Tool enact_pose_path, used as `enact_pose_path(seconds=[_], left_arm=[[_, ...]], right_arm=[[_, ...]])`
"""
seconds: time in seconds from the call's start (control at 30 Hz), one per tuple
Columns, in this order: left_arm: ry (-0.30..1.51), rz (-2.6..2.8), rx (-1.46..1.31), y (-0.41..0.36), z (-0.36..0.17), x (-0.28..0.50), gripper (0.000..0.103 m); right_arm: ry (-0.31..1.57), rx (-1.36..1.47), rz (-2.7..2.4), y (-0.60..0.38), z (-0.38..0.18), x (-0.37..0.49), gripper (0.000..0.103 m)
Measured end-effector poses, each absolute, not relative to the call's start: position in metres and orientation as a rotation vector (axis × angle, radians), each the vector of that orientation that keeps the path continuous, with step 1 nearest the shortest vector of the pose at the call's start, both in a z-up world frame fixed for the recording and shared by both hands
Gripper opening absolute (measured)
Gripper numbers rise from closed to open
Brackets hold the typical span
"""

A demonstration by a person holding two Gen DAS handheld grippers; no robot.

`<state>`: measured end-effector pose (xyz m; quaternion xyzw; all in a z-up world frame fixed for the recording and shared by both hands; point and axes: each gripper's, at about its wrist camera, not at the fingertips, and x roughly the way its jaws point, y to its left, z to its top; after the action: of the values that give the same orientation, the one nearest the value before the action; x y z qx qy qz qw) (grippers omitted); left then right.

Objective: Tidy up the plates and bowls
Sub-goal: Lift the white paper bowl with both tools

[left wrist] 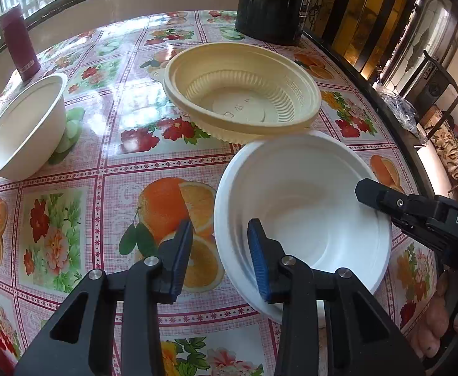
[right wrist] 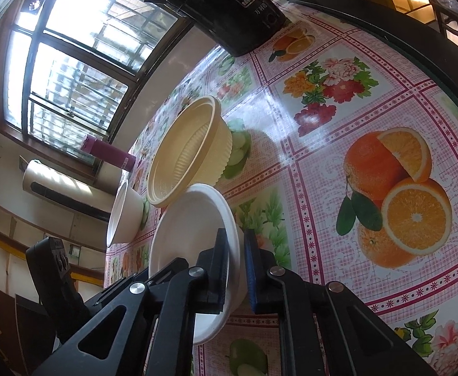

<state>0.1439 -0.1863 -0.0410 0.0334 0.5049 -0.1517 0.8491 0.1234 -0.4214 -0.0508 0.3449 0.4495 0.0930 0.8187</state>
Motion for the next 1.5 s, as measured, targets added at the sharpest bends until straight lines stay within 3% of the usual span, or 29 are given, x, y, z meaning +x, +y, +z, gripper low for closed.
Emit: enact_pose_path(seconds=[0.83,1.13,1.17,1.2,1.27,1.5], left_arm=[[0.935,-0.241,0.071,-0.121,-0.015,0.097,0.034],[0.986,-0.242,-0.014,-0.089,-0.017,0.105,0.034],[0.993,-0.245,-0.031,-0.084,-0.017,0.107,0.040],[1.001,-0.244,-0.048,-0.081,-0.017,0.109,0.053],[1.008,-0.237,-0.069,-0.078,-0.018,0.114,0.064],[1.052,-0.253,-0.059,-0.090,-0.024,0.119,0.065]], right_arm=[[0.903,0.653,0.319,-0.350,-0.041,0.097,0.010],[0.905,0.653,0.292,-0.343,-0.047,0.096,0.010],[0.907,0.661,0.292,-0.345,-0.048,0.097,0.010],[0.912,0.665,0.292,-0.347,-0.050,0.097,0.010],[0.921,0.661,0.287,-0.347,-0.052,0.097,0.011],[0.932,0.679,0.293,-0.351,-0.054,0.095,0.015]])
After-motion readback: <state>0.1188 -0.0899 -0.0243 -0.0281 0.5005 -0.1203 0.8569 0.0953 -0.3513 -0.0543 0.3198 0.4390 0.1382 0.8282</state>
